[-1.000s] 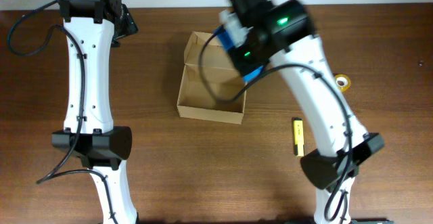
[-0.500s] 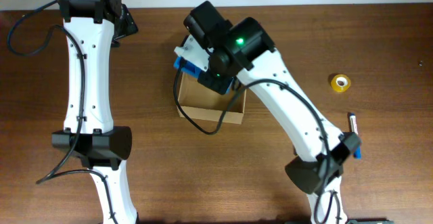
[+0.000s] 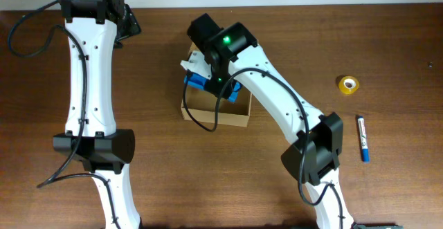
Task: Pack container
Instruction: 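Lower the duster into the box and open the right gripper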
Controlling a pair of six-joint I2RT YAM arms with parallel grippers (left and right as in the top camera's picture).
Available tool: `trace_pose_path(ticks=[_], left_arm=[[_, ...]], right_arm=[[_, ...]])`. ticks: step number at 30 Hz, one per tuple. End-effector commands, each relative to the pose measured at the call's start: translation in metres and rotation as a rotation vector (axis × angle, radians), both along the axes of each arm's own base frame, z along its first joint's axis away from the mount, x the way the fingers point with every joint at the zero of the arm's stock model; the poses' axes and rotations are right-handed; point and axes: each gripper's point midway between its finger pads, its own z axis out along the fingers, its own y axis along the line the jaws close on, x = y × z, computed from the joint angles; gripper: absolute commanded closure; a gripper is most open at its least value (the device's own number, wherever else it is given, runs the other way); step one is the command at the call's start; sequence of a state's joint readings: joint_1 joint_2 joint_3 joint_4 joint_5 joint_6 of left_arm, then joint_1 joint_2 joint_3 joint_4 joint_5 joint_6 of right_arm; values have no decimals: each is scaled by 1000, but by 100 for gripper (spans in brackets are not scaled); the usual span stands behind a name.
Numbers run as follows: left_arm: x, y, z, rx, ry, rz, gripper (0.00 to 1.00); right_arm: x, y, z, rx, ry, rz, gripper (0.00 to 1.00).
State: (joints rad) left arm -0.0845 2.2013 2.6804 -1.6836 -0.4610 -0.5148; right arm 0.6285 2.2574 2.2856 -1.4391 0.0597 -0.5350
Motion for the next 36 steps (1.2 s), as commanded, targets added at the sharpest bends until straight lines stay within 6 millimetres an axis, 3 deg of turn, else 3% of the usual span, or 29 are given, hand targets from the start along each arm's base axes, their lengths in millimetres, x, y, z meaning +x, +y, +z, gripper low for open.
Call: trace_pose_path(ticks=[1,12,26,34,36], left_arm=[[-1,3,5,18,-3,-6,0],[-1,3,5,18,-3,-6,0],[-1,3,5,18,-3,-6,0],[-1,3,5,18,-3,-6,0],[-1,3,5,18,-3,-6,0]], right_arm=[[-1,-9,-24,-28,44,-3,96],[-9,-15,-73,-73,99,18,96],[-15,-14,-82,-74,137,16,94],[-13,-13,-80,-65,131,-40,69],[-11,-12,-77,-57,122,-51,58]])
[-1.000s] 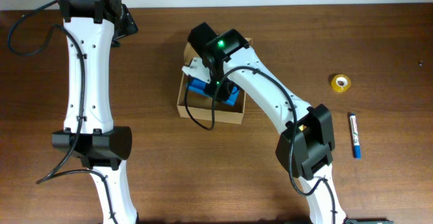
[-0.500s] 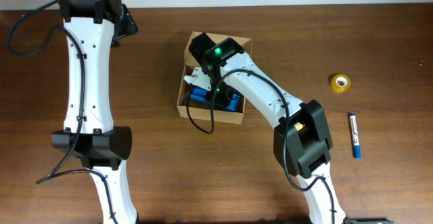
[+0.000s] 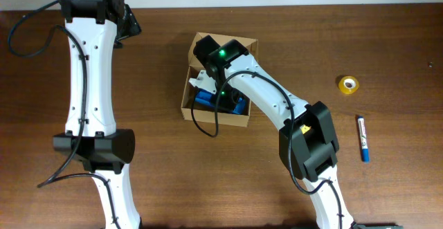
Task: Pack container
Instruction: 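Lower the duster into the box and open the right gripper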
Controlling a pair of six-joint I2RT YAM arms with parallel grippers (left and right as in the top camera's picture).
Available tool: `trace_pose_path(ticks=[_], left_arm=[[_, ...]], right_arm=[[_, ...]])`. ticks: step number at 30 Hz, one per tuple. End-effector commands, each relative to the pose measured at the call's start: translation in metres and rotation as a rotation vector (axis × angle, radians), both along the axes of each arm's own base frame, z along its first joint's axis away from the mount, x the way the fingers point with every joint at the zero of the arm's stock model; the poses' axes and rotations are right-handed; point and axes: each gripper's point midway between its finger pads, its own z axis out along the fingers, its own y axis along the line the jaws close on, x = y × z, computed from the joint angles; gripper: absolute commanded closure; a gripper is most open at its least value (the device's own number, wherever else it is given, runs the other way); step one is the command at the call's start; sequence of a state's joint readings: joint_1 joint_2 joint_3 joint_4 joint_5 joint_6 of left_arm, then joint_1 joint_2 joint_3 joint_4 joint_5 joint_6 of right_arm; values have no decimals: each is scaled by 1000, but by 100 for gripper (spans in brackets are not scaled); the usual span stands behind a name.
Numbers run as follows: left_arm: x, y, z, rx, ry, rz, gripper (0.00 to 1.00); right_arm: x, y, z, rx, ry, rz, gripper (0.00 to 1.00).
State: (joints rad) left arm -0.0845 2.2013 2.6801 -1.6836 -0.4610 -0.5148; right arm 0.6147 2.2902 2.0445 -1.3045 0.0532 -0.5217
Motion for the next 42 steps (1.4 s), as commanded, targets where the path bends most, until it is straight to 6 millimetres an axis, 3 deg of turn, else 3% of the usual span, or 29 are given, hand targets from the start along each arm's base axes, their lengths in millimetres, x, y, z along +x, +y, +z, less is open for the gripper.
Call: trace_pose_path(ticks=[1,7,10,15,22,27,32,36,39,42], left_arm=[[-1,3,5,18,-3,-6,0],[-1,3,5,18,-3,-6,0],[-1,3,5,18,-3,-6,0],[-1,3,5,18,-3,-6,0],[-1,3,5,18,-3,-6,0],[-1,3,5,18,-3,-6,0],[-1,3,5,18,-3,-6,0],[-1,3,5,18,-3,-6,0],[-1,3,5,18,-3,-6,0],[-1,3,5,18,-3,-6,0]], right_arm=[[2,4,2,20,-2,-26,55],[10,10,26,48,-39,-52,53],[13,11,41,59,-58,-60,29],[16,12,64,80,-97,-71,29],[18,-1,68,24,-126,-102,31],[30,-29,112,64,-221,-217,31],[42,-97,174,139,-350,-412,30],[47,-186,211,169,-460,-663,30],[46,-260,221,175,-518,-900,30],[40,-326,209,172,-517,-1131,29]])
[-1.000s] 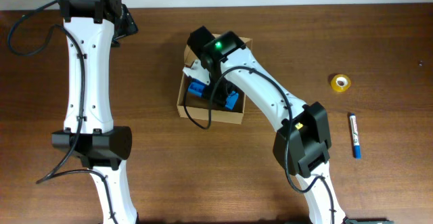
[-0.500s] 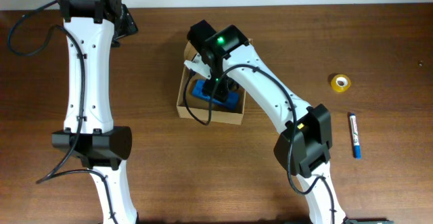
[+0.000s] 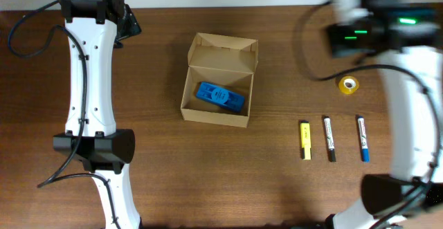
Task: Pack container
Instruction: 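Lower the duster into the box and open the right gripper, then grasp the yellow tape roll with the right gripper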
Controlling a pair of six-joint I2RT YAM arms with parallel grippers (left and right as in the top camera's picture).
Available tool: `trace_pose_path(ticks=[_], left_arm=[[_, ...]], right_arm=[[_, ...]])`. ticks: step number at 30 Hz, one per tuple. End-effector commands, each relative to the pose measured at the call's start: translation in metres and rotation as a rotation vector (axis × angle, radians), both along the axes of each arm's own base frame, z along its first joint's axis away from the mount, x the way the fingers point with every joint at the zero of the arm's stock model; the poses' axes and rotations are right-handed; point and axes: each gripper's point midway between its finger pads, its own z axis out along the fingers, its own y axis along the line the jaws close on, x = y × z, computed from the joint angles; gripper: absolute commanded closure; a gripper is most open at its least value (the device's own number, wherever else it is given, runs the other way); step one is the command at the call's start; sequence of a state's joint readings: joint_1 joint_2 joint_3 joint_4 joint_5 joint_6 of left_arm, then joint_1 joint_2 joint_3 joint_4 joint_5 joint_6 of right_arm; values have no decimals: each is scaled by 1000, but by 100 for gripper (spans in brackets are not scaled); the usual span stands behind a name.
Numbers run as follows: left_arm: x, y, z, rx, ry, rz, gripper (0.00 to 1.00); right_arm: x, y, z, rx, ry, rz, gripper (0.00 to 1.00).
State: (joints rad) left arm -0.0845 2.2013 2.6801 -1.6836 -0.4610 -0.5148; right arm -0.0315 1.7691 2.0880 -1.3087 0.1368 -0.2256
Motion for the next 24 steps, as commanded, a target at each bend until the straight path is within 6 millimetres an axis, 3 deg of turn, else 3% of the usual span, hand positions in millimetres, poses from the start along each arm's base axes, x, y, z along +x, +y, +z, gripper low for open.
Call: trace_pose_path(ticks=[1,4,10,15,24], left_arm=[[-1,3,5,18,-3,-6,0],[-1,3,5,18,-3,-6,0],[-1,3,5,18,-3,-6,0],[-1,3,5,18,-3,-5,0],[-1,3,5,18,-3,-6,0]], right_arm=[[-7,-51,-37,103,59,-233,29],[-12,-82,-69,181,96,-357,29],[-11,-118,-125,227,167,-525,29],[-4,-128,-171,262,241,-608,29],[2,-130,-241,286,363,-659,29]])
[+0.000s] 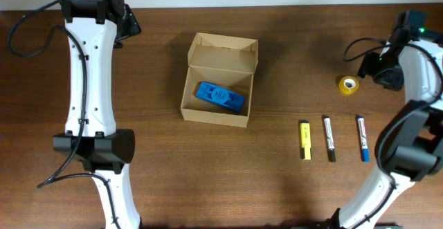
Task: Pack container
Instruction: 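Grasp the yellow tape roll with the right gripper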
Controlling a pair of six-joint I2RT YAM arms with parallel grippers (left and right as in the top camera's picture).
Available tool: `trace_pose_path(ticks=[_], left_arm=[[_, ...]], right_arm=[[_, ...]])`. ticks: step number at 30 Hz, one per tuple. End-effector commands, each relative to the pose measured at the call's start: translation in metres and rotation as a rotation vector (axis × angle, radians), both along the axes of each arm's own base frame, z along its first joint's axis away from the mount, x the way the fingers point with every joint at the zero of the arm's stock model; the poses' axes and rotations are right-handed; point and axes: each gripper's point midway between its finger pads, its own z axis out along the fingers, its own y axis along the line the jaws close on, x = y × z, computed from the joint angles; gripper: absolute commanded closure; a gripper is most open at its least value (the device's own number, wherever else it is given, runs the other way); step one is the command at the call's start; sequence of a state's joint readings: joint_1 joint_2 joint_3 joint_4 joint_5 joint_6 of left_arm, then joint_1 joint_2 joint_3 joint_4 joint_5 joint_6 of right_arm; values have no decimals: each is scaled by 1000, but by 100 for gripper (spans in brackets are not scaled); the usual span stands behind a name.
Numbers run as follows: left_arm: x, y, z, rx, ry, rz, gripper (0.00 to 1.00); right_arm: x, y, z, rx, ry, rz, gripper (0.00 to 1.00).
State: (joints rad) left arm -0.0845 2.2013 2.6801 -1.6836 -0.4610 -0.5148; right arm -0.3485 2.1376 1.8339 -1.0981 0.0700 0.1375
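Note:
An open cardboard box (pixel 199 112) stands mid-table with a blue stapler-like item (pixel 220 96) lying inside it. To the right lie a yellow tape roll (pixel 348 84), a yellow marker (pixel 304 140), a black marker (pixel 329 139) and a blue marker (pixel 362 138). My right gripper (pixel 374 66) hovers just right of the tape roll, near the table's right edge; its jaws are too dark to read. My left gripper (pixel 129 23) is at the far left back, away from everything, and its state is unclear.
The right arm's links (pixel 415 139) run down the right edge beside the blue marker. The left arm (pixel 90 84) stretches along the left side of the table. The box's flap (pixel 223 49) stands open toward the back.
The right arm has settled from a blurred pose at the back right to a spot beside the tape roll. The box, blue item, markers and left arm have not moved.
My right gripper held the blue item over the box, then was down inside the box with it. Later the item lay alone in the box and the arm was at the back right. Now the gripper is beside the tape roll.

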Motion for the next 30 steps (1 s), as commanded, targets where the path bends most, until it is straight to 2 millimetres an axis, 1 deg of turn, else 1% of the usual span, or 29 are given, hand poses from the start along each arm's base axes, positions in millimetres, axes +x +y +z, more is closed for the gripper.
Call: trace_pose_path(ticks=[1,3,6,19,26,27,28,29,30], left_arm=[[-1,3,5,18,-3,-6,0],[-1,3,5,18,-3,-6,0],[-1,3,5,18,-3,-6,0],[-1,3,5,18,-3,-6,0],[-1,3,5,18,-3,-6,0],[-1,3,5,18,-3,-6,0],[-1,3,5,18,-3,-6,0],[-1,3,5,18,-3,-6,0],[-1,3,5,18,-3,-6,0]], right_arm=[[-3,0,-23,30,41,-33,29],[-3,0,-34,36,60,-34,29],[-1,0,-44,39,67,-33,29],[14,-5,-71,32,43,-32,30],[7,-2,-89,53,93,-36,31],[5,-2,-91,56,103,-38,35],[3,-1,-94,60,113,-39,43],[2,0,-96,63,121,-40,56],[0,0,-96,65,127,-40,64]])
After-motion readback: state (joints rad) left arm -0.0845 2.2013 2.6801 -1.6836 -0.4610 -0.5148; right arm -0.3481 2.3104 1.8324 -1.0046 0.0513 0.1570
